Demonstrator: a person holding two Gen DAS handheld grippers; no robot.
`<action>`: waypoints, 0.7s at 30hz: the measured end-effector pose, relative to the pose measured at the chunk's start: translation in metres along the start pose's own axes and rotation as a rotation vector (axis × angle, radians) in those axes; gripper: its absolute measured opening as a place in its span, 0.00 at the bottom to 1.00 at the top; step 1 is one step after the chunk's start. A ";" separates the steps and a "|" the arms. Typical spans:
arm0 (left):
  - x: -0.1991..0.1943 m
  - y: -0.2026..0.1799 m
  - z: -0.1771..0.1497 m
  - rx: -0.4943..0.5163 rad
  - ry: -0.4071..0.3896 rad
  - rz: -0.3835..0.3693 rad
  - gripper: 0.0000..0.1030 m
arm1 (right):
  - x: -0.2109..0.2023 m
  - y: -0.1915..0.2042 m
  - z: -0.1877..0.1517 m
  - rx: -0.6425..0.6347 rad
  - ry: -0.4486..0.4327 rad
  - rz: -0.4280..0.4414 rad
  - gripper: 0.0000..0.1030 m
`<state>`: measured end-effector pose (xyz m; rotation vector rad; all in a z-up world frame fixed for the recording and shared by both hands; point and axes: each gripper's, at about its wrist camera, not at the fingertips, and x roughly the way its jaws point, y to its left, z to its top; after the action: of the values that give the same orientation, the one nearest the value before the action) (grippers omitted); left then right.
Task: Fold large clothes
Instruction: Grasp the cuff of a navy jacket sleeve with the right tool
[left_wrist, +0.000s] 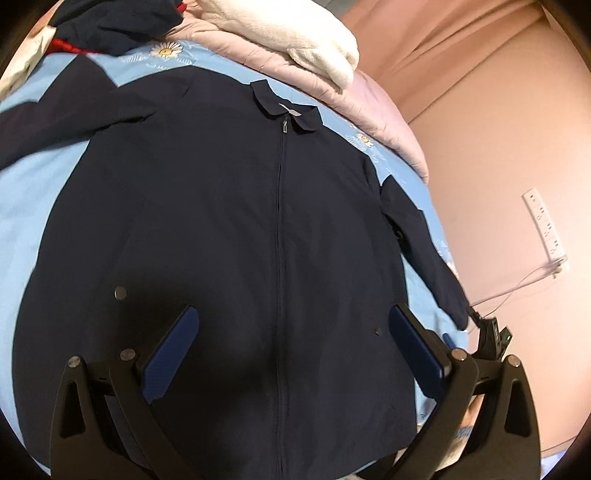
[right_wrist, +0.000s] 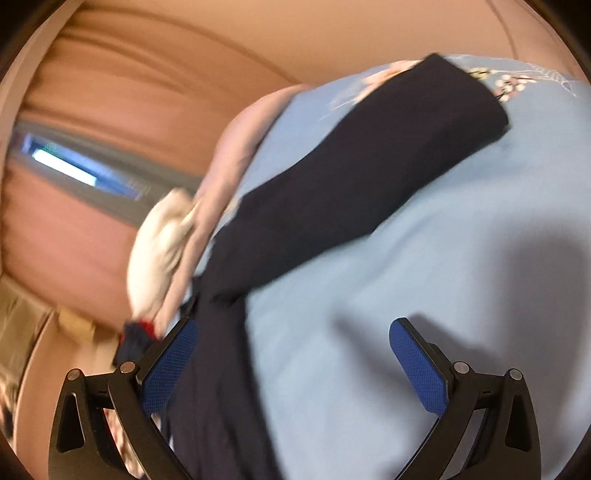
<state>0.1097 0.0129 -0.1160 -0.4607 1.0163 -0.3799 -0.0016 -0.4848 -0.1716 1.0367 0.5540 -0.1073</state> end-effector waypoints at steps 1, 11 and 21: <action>0.002 -0.003 0.002 0.014 -0.002 0.013 1.00 | 0.005 -0.003 0.007 -0.001 -0.014 -0.032 1.00; 0.018 -0.014 0.012 0.043 0.013 0.063 1.00 | 0.041 0.001 0.055 -0.023 -0.170 -0.082 0.93; 0.009 -0.001 0.017 0.015 -0.018 0.101 1.00 | 0.040 -0.002 0.079 -0.004 -0.200 -0.277 0.09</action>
<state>0.1282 0.0107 -0.1143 -0.3968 1.0145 -0.2927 0.0621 -0.5451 -0.1619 0.9281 0.5123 -0.4496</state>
